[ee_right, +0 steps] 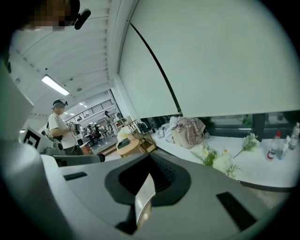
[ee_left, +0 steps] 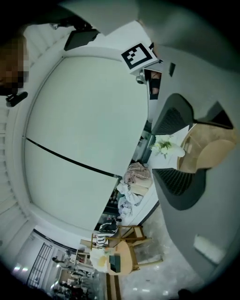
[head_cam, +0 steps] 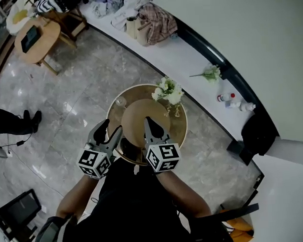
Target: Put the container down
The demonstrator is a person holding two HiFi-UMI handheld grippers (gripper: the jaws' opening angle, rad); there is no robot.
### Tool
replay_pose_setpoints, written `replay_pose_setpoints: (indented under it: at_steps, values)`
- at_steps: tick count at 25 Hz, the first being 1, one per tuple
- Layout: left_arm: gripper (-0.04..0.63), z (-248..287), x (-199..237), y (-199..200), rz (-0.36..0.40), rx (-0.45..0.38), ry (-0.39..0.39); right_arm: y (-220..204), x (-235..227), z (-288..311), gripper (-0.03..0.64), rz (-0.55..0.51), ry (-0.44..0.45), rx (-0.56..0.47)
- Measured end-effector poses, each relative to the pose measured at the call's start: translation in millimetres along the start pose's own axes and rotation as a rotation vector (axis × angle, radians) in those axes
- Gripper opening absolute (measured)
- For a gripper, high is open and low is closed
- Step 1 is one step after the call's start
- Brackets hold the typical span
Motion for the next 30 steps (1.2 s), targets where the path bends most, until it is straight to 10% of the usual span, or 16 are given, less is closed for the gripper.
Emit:
replay_pose_setpoints:
  at_steps: [7,30]
  values:
    - [0.026,-11,-39,34,0.042,-0.100,0.006,46,8,-29,0.002,-0.108,0.038,-0.107]
    - [0.005,-31,-79,135,0.202,-0.292,0.133,168,34,-75,0.002,-0.336,0.129,-0.407]
Point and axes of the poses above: the fingertips, and each gripper's own axes: z forward along the fingers, x to its left, y out of its top, the point moved 7 cm from there along -z, backward along the fingers, and after that the axes turned 4 degrees about -z, right-handed, at the moved point
